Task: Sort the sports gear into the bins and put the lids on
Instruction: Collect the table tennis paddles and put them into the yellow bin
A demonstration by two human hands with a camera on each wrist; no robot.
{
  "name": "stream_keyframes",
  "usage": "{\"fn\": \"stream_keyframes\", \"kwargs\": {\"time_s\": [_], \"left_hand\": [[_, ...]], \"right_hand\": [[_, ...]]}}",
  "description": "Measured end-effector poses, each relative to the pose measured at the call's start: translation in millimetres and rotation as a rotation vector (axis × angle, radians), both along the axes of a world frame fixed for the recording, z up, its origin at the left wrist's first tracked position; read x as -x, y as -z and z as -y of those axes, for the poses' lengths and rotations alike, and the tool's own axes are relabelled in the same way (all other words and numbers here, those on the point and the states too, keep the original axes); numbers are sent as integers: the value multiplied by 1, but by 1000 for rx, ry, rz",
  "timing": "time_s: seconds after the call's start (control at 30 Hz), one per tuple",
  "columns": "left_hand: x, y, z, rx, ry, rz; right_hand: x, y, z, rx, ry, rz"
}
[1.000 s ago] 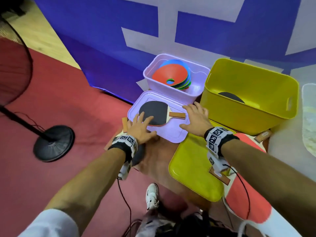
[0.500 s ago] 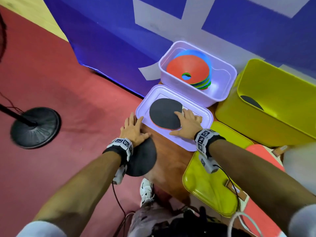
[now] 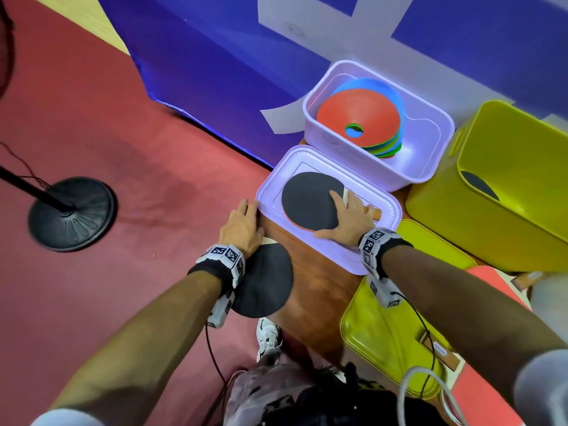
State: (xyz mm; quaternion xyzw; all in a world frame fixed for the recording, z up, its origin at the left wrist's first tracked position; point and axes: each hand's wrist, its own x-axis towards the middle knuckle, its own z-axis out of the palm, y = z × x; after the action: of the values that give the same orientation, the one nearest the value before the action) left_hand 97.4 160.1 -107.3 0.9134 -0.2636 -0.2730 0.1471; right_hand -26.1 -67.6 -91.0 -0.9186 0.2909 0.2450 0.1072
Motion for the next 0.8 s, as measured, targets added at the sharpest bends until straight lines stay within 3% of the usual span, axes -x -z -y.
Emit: {"fn": "stream_keyframes", "kwargs": {"time_s": [0.5, 0.8], "left_hand": [[14, -26, 5, 246, -67, -23], [56, -56, 49, 363, 278, -5]], "right_hand": [[3, -7, 6, 2, 13, 163], [68, -24, 27, -28, 127, 247]]}}
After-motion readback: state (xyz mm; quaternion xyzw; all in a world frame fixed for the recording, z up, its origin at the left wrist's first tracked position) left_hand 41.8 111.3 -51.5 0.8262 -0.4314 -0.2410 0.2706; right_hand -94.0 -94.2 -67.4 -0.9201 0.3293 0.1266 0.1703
